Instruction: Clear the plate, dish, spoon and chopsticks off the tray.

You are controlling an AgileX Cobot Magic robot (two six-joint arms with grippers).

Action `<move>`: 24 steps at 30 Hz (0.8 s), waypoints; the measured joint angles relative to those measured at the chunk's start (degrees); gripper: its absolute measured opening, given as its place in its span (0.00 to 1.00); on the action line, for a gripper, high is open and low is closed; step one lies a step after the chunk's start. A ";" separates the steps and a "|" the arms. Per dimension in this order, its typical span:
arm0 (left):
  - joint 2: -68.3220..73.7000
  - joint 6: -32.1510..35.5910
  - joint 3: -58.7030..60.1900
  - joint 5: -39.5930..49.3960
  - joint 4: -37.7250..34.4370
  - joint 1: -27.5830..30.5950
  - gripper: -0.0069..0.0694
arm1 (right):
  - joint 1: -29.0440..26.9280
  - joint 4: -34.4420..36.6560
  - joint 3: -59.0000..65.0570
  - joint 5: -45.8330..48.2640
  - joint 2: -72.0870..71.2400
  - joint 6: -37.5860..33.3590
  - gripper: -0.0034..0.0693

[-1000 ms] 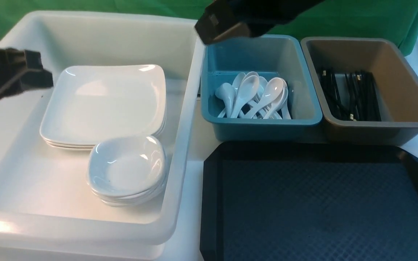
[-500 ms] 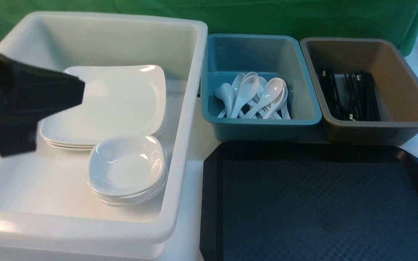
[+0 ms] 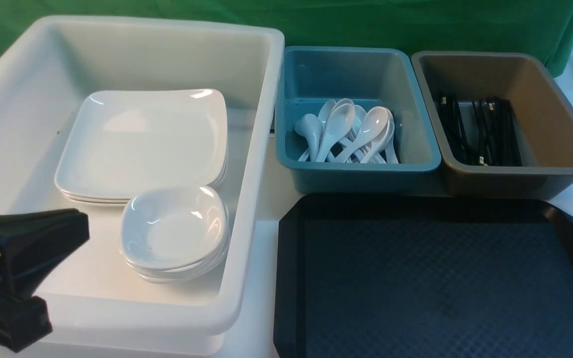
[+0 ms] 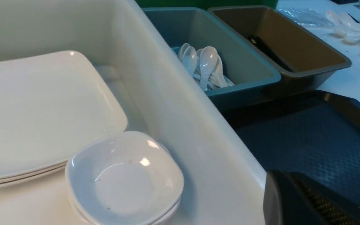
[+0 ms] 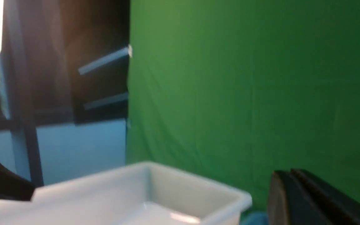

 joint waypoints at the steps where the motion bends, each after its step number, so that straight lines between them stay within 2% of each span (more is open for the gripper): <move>1: 0.00 0.00 0.67 -1.17 -0.50 0.00 0.09 | 0.00 -0.07 2.48 -2.83 -2.28 0.00 0.08; 2: 0.00 0.00 1.24 -2.59 -1.22 0.00 0.09 | 0.00 -0.11 4.97 -6.07 -4.63 -0.05 0.08; 9: -0.06 0.00 1.42 -7.53 -2.97 0.00 0.09 | 0.00 -0.18 7.07 -10.94 -8.20 -0.05 0.09; 24: -0.06 0.00 1.42 -8.59 -1.21 0.00 0.09 | 0.00 -0.18 7.12 -10.48 -8.20 -0.05 0.14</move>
